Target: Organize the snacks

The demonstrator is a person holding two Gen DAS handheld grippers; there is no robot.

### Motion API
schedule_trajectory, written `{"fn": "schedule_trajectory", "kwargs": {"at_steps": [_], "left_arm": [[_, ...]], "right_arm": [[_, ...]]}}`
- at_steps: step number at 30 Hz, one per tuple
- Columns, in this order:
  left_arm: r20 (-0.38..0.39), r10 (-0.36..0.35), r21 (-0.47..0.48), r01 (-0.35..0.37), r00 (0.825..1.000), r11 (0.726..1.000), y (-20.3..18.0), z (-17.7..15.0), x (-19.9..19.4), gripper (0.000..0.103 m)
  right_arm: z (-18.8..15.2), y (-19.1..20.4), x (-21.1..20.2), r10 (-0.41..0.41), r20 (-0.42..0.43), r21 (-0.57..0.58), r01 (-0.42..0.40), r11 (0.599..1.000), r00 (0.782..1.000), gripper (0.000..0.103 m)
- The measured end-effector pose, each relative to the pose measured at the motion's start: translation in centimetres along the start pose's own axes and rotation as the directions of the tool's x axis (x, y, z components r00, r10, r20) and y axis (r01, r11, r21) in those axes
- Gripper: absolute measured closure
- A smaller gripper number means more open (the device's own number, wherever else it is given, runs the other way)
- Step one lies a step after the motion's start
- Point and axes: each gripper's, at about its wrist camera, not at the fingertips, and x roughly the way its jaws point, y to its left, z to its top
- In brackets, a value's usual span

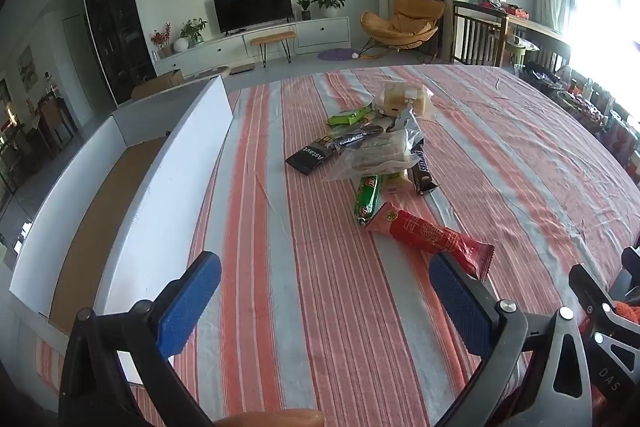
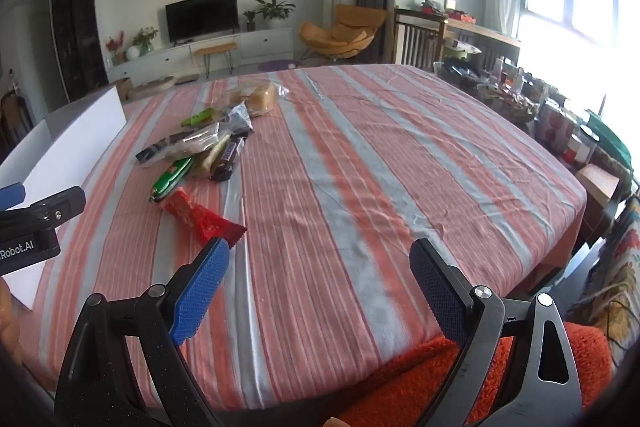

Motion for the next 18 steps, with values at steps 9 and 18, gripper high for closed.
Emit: {"fn": "schedule_trajectory", "kwargs": {"at_steps": [9, 18], "left_arm": [[0.024, 0.006, 0.02, -0.006, 1.0, 1.0, -0.41, -0.2, -0.24, 0.0], [0.014, 0.004, 0.025, -0.005, 1.0, 1.0, -0.57, -0.14, -0.51, 0.0]], "right_arm": [[-0.06, 0.19, -0.14, 0.0, 0.003, -0.009, 0.0, 1.0, 1.0, 0.009], [-0.01, 0.33, -0.01, 0.0, -0.002, -0.009, 0.0, 1.0, 1.0, 0.009]]}}
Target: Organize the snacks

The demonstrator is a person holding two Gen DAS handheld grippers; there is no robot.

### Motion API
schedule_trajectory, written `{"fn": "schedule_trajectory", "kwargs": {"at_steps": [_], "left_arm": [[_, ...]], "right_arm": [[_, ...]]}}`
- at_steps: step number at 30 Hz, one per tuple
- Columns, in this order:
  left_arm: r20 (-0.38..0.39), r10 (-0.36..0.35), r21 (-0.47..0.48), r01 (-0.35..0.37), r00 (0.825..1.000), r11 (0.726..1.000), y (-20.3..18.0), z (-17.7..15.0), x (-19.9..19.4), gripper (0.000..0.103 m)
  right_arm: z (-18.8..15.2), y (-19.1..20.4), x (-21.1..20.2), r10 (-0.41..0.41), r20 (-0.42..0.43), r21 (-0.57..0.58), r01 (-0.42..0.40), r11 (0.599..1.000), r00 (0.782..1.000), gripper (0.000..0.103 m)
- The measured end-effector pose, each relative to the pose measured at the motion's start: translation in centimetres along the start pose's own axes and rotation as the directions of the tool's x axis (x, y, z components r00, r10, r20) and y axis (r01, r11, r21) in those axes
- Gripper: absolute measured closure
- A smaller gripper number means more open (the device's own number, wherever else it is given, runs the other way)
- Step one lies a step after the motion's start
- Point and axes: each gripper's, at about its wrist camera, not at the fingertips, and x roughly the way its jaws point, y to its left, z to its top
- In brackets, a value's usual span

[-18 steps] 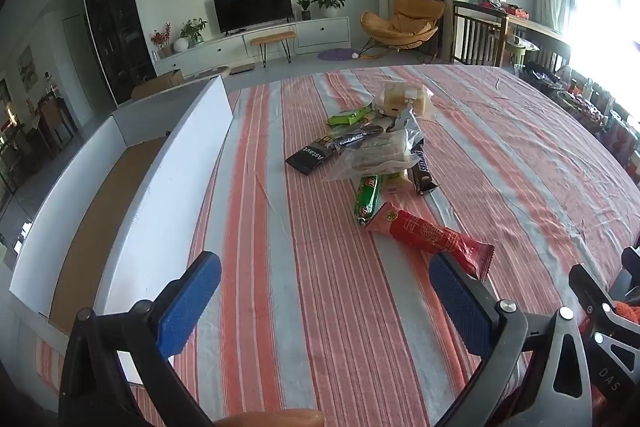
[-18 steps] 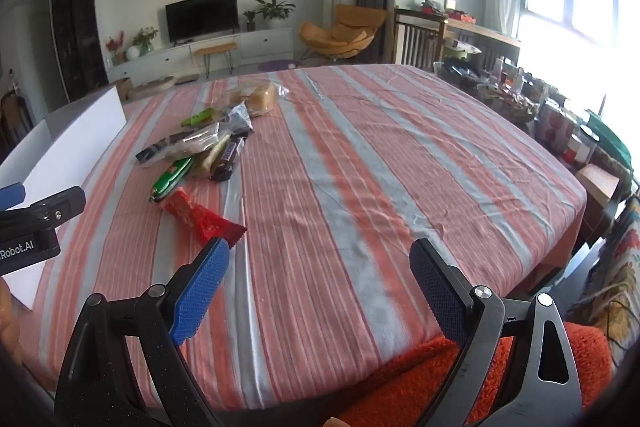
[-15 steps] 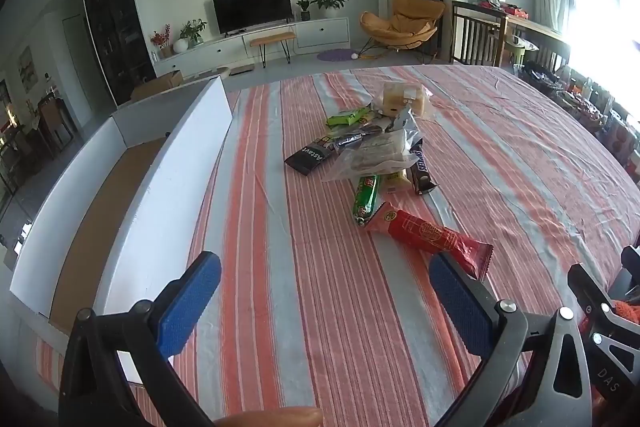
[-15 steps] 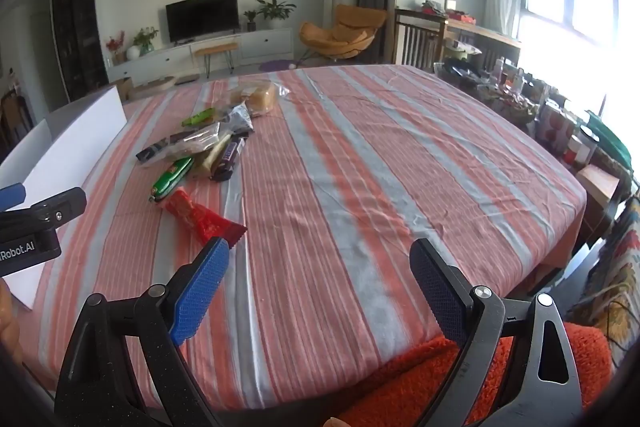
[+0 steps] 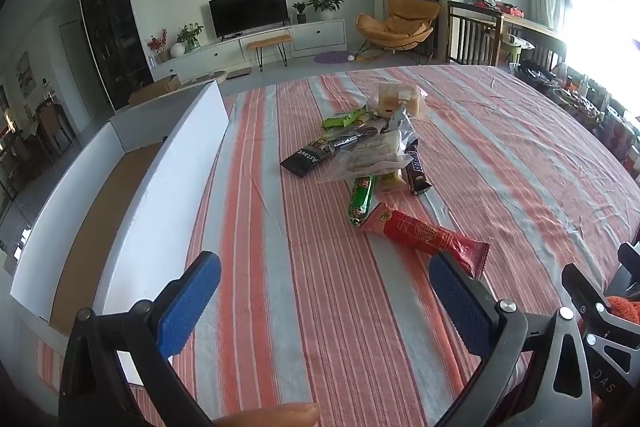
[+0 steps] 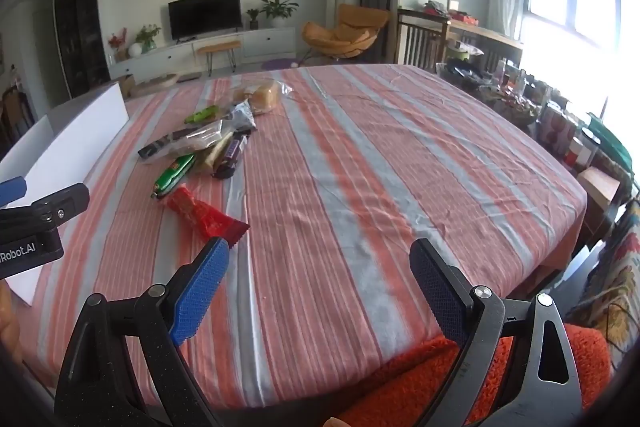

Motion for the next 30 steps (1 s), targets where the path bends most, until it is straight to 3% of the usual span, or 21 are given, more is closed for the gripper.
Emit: {"fn": "schedule_trajectory", "kwargs": {"at_steps": [30], "left_arm": [[-0.009, 0.001, 0.006, -0.001, 1.0, 1.0, -0.5, -0.3, 0.55, 0.0]], "right_arm": [[-0.44, -0.12, 0.33, 0.003, -0.008, 0.001, -0.003, 1.0, 1.0, 0.009]]}}
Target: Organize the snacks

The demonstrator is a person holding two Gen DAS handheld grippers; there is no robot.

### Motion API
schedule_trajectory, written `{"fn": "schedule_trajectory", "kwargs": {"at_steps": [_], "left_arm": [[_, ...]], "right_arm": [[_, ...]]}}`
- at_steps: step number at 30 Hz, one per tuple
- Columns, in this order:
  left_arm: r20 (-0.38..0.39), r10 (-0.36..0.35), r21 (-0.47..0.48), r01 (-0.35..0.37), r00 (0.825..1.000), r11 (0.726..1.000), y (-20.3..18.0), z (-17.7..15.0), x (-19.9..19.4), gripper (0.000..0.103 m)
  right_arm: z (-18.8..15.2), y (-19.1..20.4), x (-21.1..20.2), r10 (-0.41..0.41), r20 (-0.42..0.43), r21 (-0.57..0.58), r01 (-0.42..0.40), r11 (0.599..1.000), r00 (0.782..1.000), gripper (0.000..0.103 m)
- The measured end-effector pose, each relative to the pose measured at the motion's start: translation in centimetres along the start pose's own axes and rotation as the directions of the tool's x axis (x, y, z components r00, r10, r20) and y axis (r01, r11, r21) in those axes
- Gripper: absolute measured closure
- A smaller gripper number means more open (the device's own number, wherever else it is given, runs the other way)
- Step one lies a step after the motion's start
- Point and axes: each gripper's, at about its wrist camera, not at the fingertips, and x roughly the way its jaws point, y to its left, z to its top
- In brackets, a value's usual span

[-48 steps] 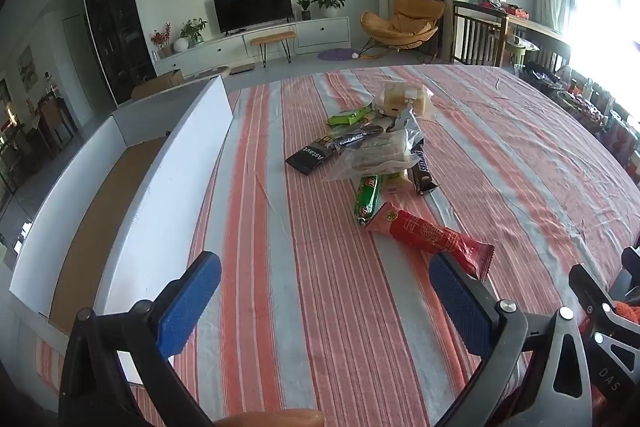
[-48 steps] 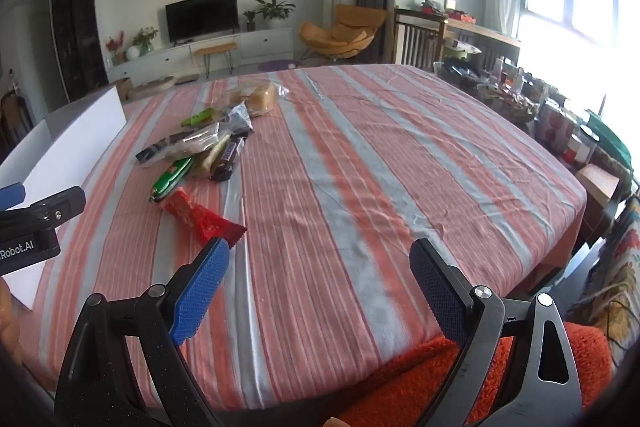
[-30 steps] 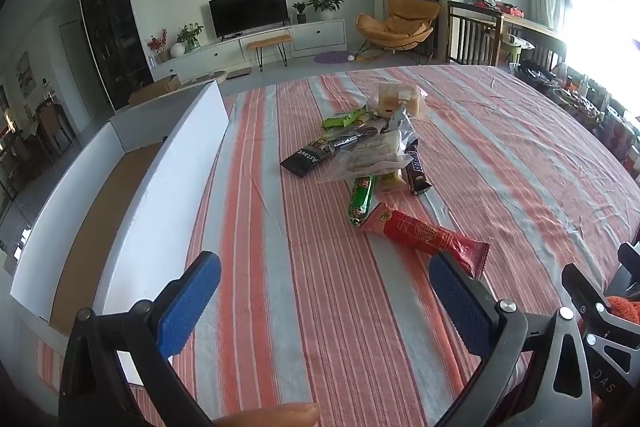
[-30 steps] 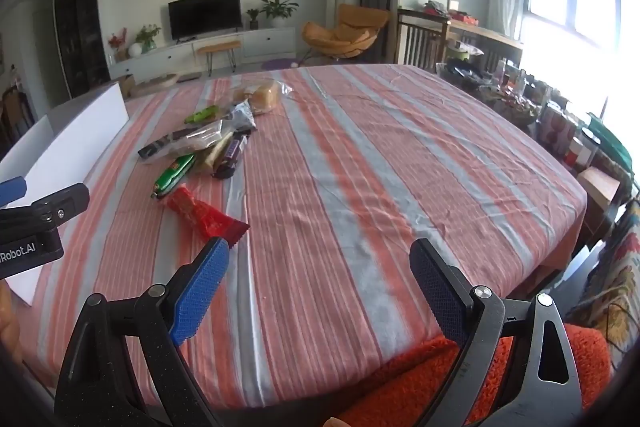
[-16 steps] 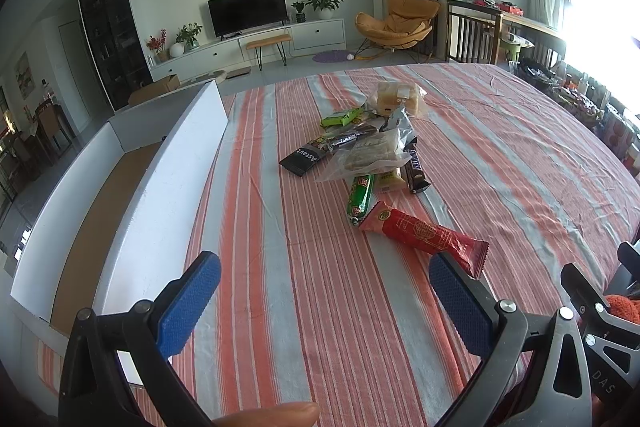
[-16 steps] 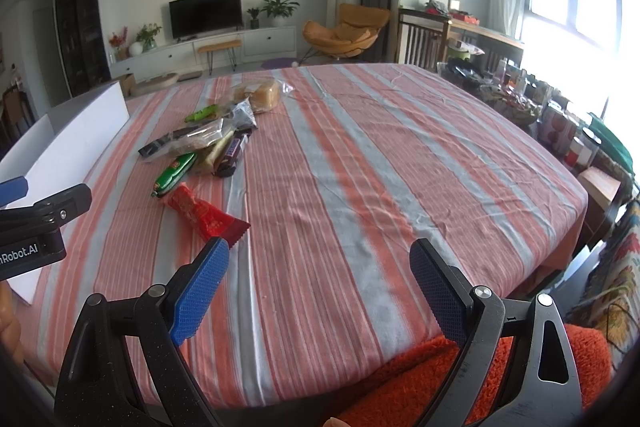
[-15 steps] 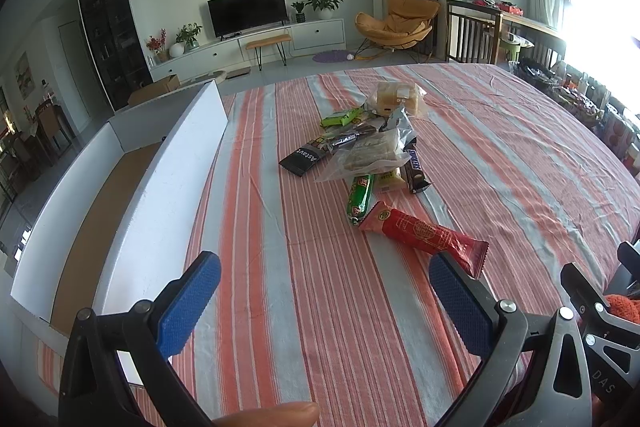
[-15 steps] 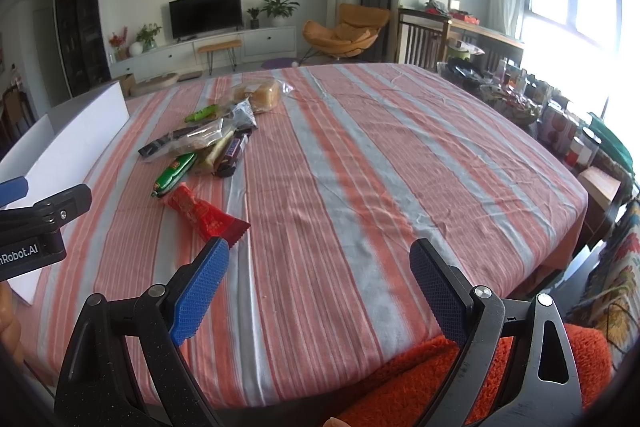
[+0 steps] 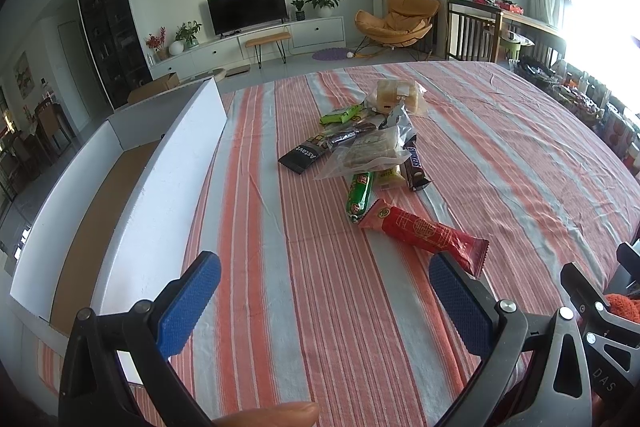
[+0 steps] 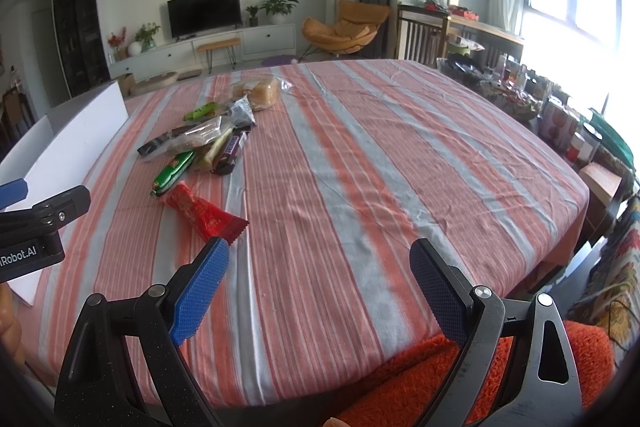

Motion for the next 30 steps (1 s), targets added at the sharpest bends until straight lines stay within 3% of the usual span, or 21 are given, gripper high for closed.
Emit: {"fn": "schedule_trajectory", "kwargs": {"at_steps": [30], "left_arm": [[-0.011, -0.002, -0.003, 0.002, 1.0, 1.0, -0.02, -0.05, 0.24, 0.0]], "right_arm": [[-0.05, -0.15, 0.1, 0.004, -0.005, 0.004, -0.004, 1.0, 1.0, 0.009]]}}
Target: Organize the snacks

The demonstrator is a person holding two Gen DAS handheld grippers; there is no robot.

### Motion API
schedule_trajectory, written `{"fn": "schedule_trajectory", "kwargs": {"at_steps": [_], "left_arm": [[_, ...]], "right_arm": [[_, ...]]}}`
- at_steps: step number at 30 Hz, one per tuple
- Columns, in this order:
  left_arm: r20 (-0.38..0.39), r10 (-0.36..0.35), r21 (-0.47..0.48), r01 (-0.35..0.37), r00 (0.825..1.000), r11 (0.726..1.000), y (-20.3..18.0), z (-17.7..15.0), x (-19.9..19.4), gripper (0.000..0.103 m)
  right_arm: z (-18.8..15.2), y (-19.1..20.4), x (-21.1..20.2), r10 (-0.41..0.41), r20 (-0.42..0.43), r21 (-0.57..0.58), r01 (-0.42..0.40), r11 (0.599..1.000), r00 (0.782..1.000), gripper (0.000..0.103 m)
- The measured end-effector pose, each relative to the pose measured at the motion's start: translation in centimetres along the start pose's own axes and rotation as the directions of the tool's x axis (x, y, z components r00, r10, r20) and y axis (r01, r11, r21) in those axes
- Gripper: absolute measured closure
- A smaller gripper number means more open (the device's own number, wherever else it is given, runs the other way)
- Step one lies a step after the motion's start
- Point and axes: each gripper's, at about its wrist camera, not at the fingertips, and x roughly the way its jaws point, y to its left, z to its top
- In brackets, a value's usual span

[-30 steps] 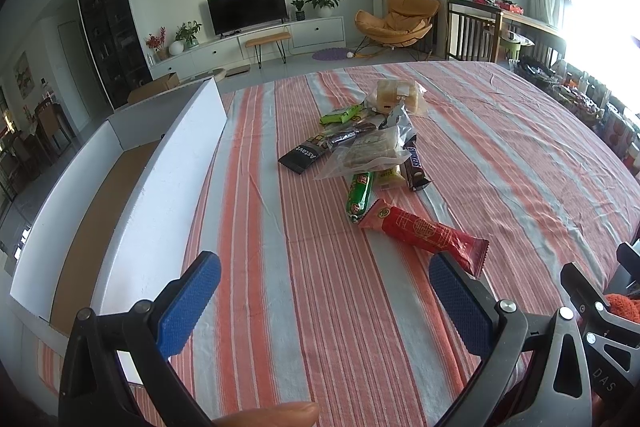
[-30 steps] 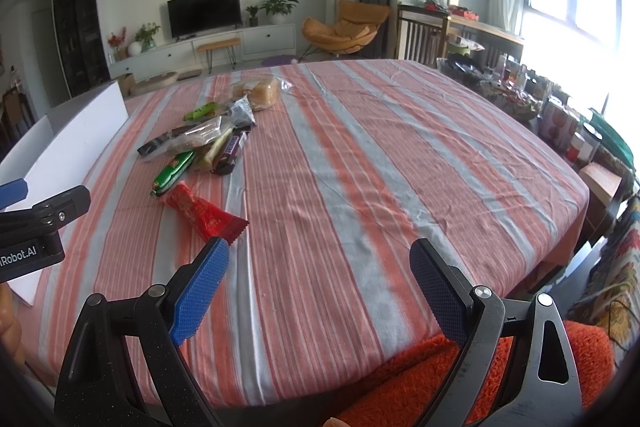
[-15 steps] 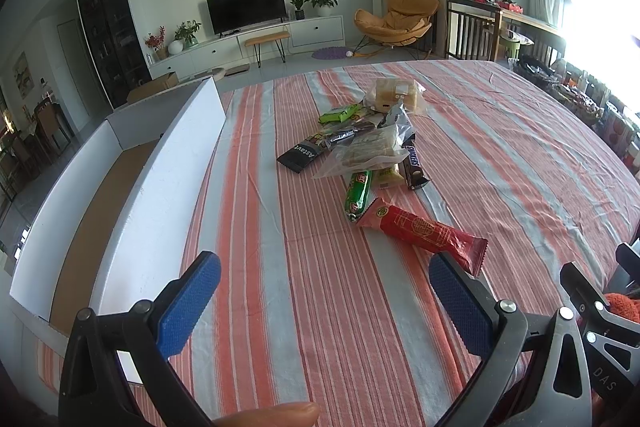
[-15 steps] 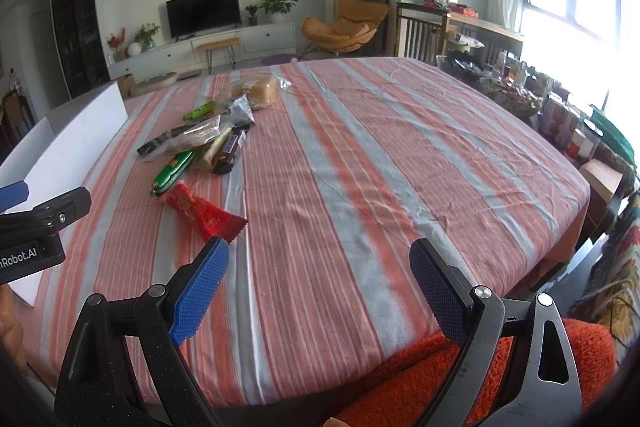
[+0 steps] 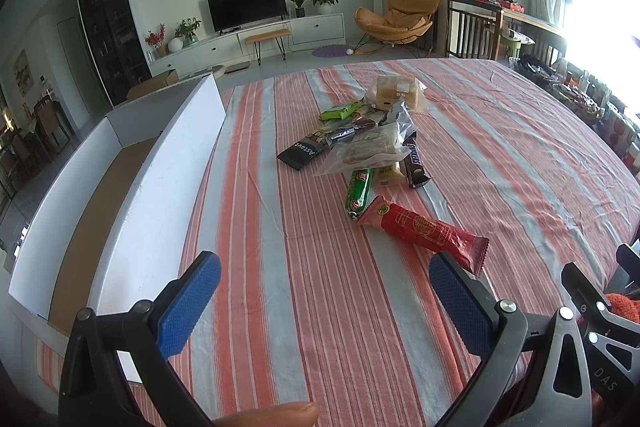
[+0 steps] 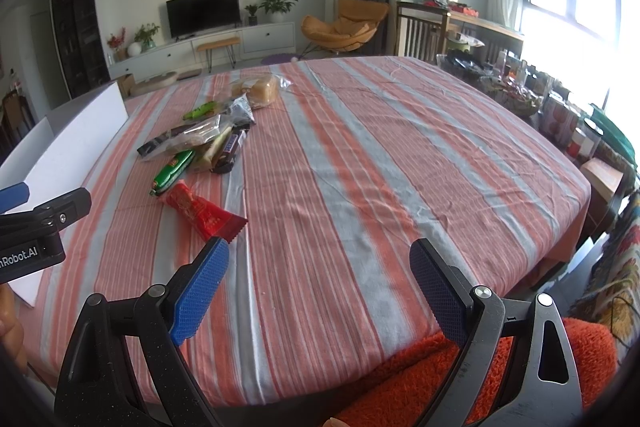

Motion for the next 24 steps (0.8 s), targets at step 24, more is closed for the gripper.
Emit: {"fn": "schedule_trajectory", "kwargs": {"at_steps": [24], "left_arm": [[-0.038, 0.0, -0.002, 0.0, 0.999, 1.0, 0.2, -0.2, 1.1, 0.0]], "right_arm": [[-0.3, -0.1, 0.2, 0.003, -0.005, 0.005, -0.002, 1.0, 1.0, 0.009]]}}
